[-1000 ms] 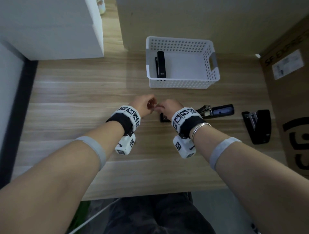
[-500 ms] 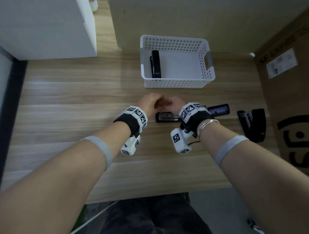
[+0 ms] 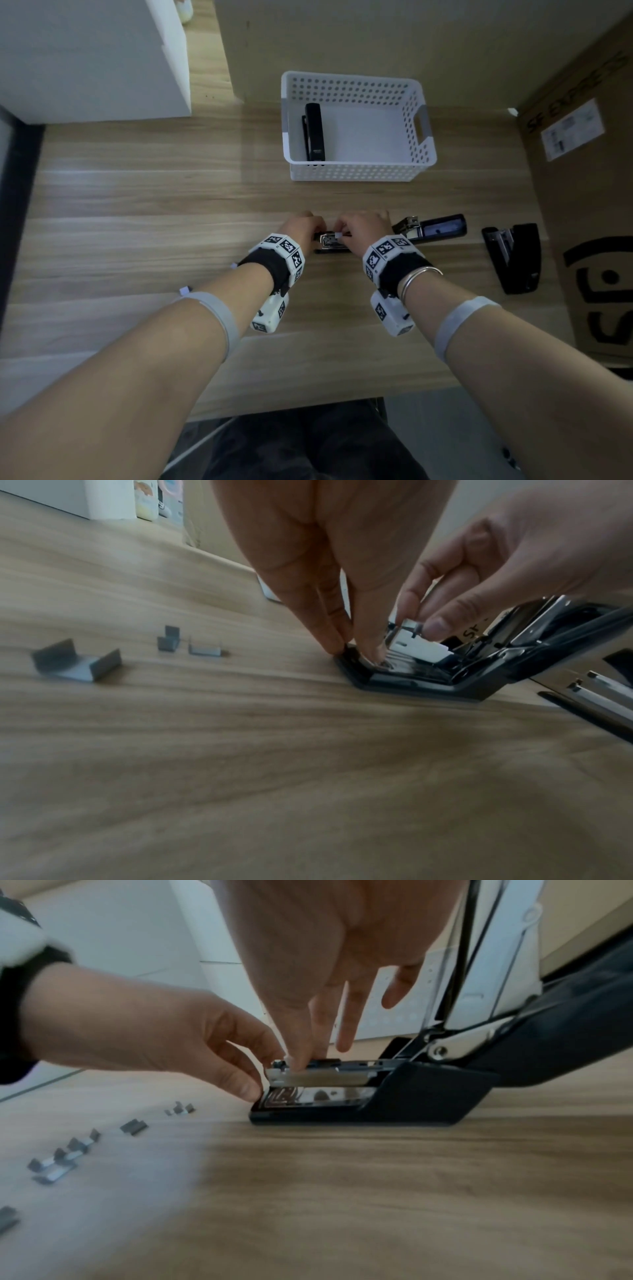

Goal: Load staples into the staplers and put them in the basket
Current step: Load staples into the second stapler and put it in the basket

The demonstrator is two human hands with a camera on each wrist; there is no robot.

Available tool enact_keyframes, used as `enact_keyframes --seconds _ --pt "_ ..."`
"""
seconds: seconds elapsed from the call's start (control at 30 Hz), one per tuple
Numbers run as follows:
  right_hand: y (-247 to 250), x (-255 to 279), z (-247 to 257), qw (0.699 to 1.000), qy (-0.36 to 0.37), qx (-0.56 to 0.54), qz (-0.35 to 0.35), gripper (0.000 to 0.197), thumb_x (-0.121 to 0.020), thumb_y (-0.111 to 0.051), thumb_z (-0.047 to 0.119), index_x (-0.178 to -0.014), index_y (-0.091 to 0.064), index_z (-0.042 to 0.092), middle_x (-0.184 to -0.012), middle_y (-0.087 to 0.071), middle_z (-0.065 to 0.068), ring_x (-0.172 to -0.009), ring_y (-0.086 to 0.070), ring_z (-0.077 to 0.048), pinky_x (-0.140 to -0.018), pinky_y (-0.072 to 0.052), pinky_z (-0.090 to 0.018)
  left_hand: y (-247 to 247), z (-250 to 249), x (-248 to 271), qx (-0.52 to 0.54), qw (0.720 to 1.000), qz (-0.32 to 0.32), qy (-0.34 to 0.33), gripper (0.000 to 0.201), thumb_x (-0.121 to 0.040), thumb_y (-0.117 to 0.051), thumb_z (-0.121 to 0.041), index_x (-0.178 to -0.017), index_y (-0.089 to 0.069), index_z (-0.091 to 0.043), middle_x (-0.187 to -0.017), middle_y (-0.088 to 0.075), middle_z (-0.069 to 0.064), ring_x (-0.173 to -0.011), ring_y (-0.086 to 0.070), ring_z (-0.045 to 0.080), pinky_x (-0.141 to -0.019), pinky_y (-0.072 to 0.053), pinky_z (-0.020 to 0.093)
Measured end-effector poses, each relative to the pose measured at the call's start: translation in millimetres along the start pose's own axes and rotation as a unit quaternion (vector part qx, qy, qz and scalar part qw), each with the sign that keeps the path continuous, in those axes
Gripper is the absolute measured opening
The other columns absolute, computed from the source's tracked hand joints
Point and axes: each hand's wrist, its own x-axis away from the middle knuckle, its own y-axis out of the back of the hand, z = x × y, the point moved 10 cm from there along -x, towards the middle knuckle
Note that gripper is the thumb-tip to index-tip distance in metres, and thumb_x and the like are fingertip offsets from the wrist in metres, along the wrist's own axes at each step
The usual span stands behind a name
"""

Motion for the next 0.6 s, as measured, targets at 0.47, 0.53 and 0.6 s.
enact_keyframes --seconds 0.47,0.53,0.6 --pt "-4.1 -2.0 -2.8 1.000 -0.004 -0.008 -0.006 0.021 -0.091 -0.059 0.035 -0.109 -0.065 0.029 -0.117 -0.067 0.010 -0.118 -0.054 -0.015 -0.103 -0.025 -0.040 -3.9 5.7 -4.2 -0.007 1.000 -0.016 0.015 0.027 -0.077 -0.068 -0.008 -0.104 -0.064 -0.005 -0.113 -0.057 0.016 -0.102 -0.059 0.032 -0.087 -0.049 0.036" --pt "-5.1 -1.8 -3.0 1.000 -0.005 -0.005 -0.005 0.021 -0.090 -0.060 0.034 -0.110 -0.065 0.029 -0.117 -0.067 0.009 -0.117 -0.055 -0.016 -0.103 -0.026 -0.040 -4.8 6.5 -4.8 -0.006 1.000 -0.016 0.017 0.027 -0.077 -0.067 -0.008 -0.104 -0.064 -0.005 -0.113 -0.057 0.016 -0.102 -0.058 0.032 -0.087 -0.049 0.036" --pt "-5.9 -2.3 -3.1 1.000 -0.009 0.001 -0.001 0.021 -0.091 -0.060 0.034 -0.110 -0.065 0.029 -0.116 -0.067 0.008 -0.115 -0.056 -0.017 -0.102 -0.026 -0.040 -4.9 6.6 -5.1 -0.007 1.000 -0.017 0.018 0.027 -0.077 -0.067 -0.006 -0.104 -0.064 -0.005 -0.113 -0.057 0.016 -0.102 -0.058 0.032 -0.086 -0.048 0.035"
